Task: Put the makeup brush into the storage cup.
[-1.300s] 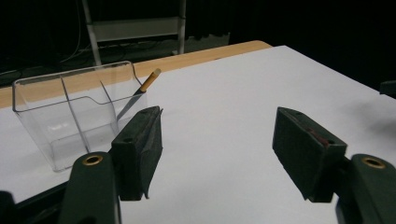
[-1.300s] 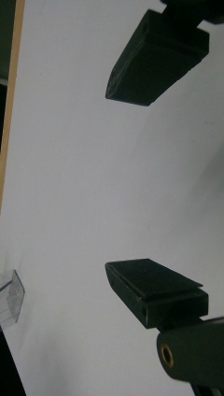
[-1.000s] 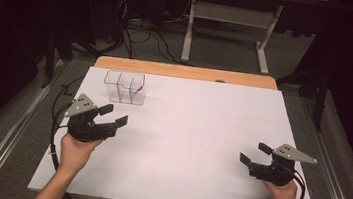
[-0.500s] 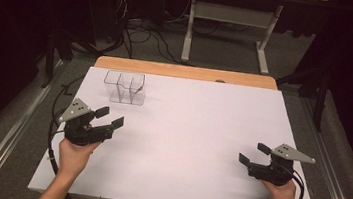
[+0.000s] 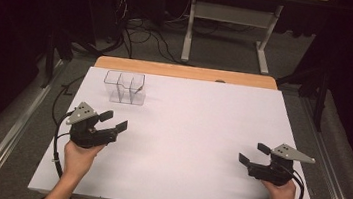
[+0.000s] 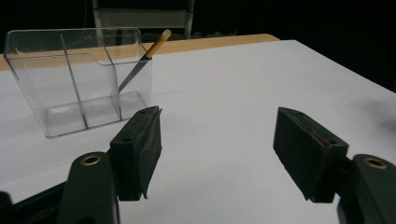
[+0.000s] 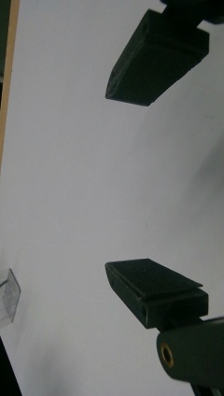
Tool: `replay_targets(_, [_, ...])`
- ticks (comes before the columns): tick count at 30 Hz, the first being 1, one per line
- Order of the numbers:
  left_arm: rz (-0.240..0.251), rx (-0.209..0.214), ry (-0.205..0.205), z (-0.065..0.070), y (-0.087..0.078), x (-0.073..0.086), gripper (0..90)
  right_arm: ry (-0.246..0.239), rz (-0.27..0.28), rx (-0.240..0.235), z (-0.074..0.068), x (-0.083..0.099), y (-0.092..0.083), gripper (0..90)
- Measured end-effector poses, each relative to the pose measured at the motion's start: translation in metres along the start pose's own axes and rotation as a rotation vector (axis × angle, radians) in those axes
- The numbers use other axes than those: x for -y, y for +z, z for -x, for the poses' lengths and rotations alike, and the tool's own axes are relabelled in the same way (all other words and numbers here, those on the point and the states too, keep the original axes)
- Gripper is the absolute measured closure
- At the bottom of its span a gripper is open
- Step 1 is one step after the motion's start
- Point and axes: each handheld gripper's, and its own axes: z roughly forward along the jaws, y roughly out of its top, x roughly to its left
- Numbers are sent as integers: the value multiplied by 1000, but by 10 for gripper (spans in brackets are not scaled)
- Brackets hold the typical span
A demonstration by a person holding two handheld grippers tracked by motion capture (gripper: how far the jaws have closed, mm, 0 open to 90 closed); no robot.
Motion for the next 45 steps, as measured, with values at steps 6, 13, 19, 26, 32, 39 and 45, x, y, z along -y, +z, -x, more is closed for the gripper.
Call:
replay_targets(6, [-2,-17,1,-3,3,7,330,0,-3,0,0,0,1,167])
replay_targets(13, [5,-38,-8,-8,5,13,330,-2,-5,-1,0,0,1,167])
replay_targets(19, [-7,-50,-14,-12,7,21,332,-7,-5,-1,-1,0,1,167])
replay_targets(26, [-30,-62,-26,-21,11,29,343,-9,-3,-1,-1,0,1,167])
replay_targets(32, [-67,-44,-28,-21,15,36,351,-9,3,3,-2,0,-2,167])
replay_targets(39, [-90,-34,-15,-20,19,40,354,-3,10,9,-2,1,-5,166])
replay_targets(45, [-96,-35,-6,-19,22,43,352,-5,8,3,-3,1,-4,166])
